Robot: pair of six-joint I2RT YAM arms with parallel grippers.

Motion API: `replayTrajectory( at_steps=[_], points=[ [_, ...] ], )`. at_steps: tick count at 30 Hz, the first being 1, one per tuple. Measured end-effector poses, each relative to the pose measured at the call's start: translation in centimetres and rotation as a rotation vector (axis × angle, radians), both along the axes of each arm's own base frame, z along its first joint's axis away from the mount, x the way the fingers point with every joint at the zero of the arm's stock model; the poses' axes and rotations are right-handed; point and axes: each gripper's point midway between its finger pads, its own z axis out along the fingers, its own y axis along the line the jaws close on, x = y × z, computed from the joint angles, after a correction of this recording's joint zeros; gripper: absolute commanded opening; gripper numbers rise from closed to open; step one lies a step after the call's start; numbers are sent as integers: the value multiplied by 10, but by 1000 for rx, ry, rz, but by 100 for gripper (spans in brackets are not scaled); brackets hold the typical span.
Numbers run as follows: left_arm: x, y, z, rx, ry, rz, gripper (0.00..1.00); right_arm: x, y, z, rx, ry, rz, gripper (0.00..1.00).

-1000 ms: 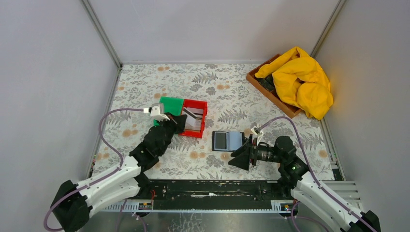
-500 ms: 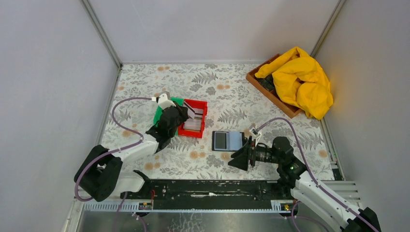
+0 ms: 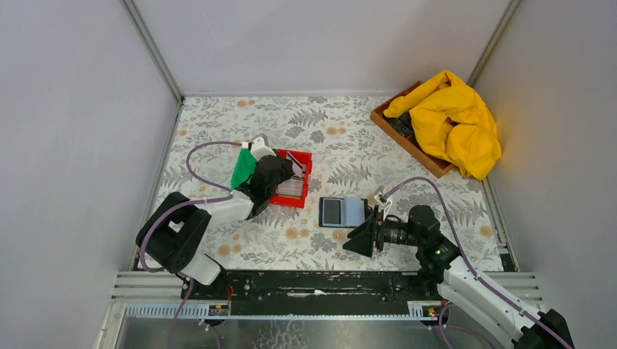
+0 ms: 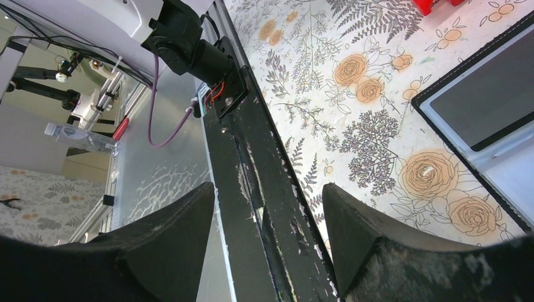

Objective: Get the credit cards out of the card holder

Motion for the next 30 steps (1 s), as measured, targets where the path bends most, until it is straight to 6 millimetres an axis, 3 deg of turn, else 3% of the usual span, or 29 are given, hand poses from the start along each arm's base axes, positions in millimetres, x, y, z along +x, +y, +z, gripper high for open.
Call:
replayTrajectory(
  at_steps=[8,19,26,30],
  points=[
    [15,-15,5,-23,-11,-22,0,0,0,-3,-8,11,0,71],
    [15,-20,-6,-1,18,-49,43,0,0,-5,-13,15,1,71],
    [15,-8,-5,53,28,-8,52,0,0,-6,-14,15,1,71],
    [12,12,13,97,4,61,55,0,0,-7,-17,20,1,71]
  ],
)
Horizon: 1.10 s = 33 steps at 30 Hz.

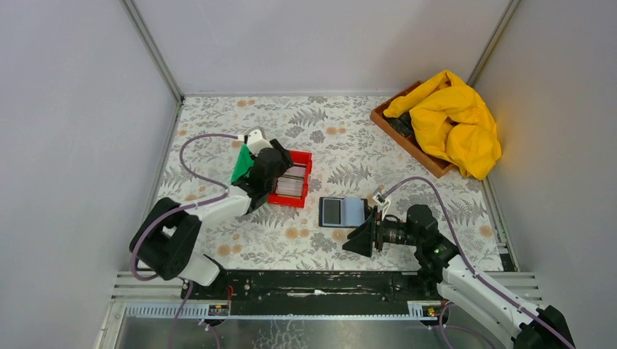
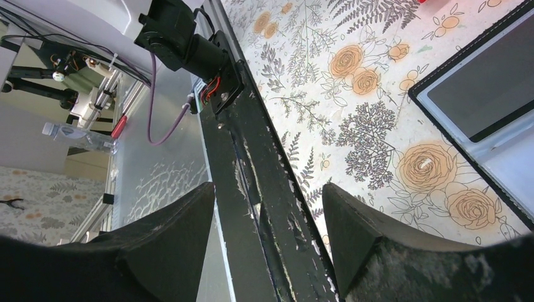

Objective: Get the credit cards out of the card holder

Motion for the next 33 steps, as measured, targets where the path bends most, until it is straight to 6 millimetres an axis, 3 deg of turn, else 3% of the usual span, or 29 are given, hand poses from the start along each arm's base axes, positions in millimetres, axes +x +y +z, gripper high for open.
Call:
replayTrajectory(
  at_steps=[3,7,11,13,16,18,23,26,29,33],
  points=[
    [-3,15,20,24,-36,52,66,0,0,-2,-5,7,0,71],
    [-7,32,43,47,-79,112,67,1,0,-2,-6,7,-1,70],
    [-14,37,44,77,-76,109,48,7,-1,-5,-20,-8,-30,68],
    [-23,32,41,82,-76,79,34,15,-4,-11,-51,-14,-79,50],
    [-54,7,31,93,-80,-36,1,32,-10,-21,-118,-26,-167,16],
    [-77,-17,25,89,-79,-132,0,42,-12,-24,-158,-26,-212,2],
    [-131,-78,20,51,-90,-360,0,68,-11,-34,-240,7,-291,0],
    [-149,-104,21,-5,-91,-455,0,79,-7,-48,-289,62,-305,0],
    [-154,-117,8,-24,-63,-494,0,90,-1,-63,-330,122,-317,0],
    [-160,-125,-23,-15,8,-531,0,100,5,-78,-354,170,-337,0]
  ],
)
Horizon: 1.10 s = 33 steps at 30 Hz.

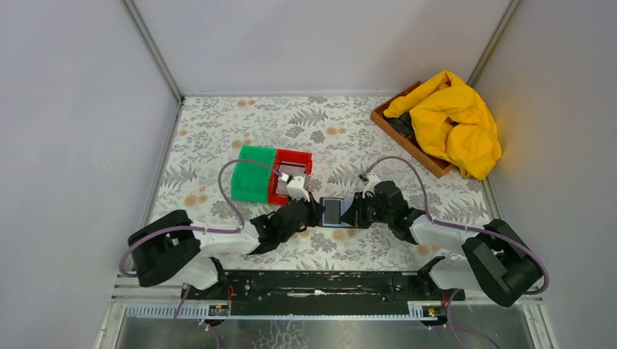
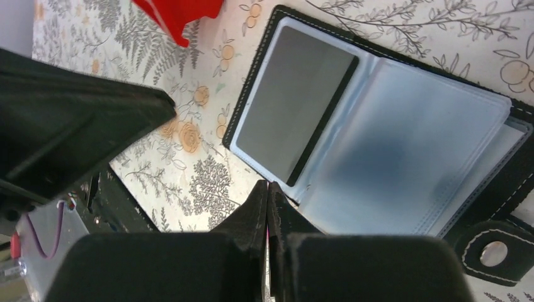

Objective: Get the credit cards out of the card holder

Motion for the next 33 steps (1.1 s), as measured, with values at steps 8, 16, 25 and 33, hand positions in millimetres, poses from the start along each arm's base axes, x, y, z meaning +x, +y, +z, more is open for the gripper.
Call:
replayTrajectory(
  at_steps=[8,16,25,33],
  points=[
    [-14,-1,-49,36,107,-33,0,11,-5,-17,-37,23,-68,0],
    [-19,-2,-71,32,157,-45,0,17,-9,-31,-53,50,-97,0],
    [-12,-8,-72,-14,157,-42,0,22,-9,-31,-39,50,-106,1],
    [-11,-10,-71,-30,163,-45,0,29,-5,-23,6,34,-111,25]
  ],
)
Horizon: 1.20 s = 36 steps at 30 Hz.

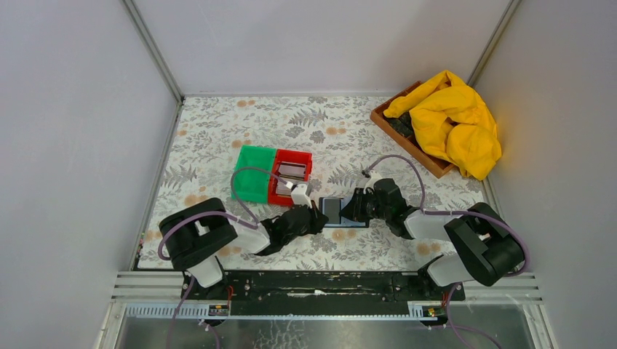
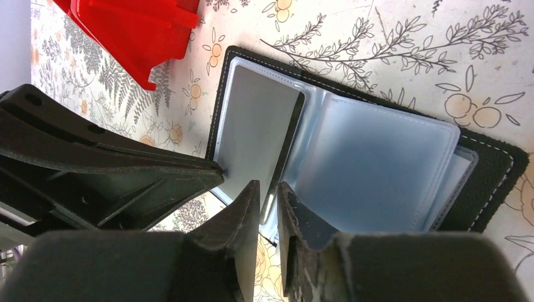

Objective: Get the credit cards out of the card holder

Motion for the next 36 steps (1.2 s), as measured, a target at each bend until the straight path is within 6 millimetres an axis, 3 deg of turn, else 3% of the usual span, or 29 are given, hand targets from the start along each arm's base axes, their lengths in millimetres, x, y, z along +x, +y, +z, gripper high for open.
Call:
replayTrajectory(
  at_steps=[14,24,36],
  points=[
    [-5,13,16,4,-9,0,0,-2,4,-3,18,18,16,31],
    [-6,19,-4,63,28,-5,0,-1,4,-3,21,15,17,36],
    [0,6,-4,42,30,-22,0,-1,5,-1,30,9,22,44]
  ],
)
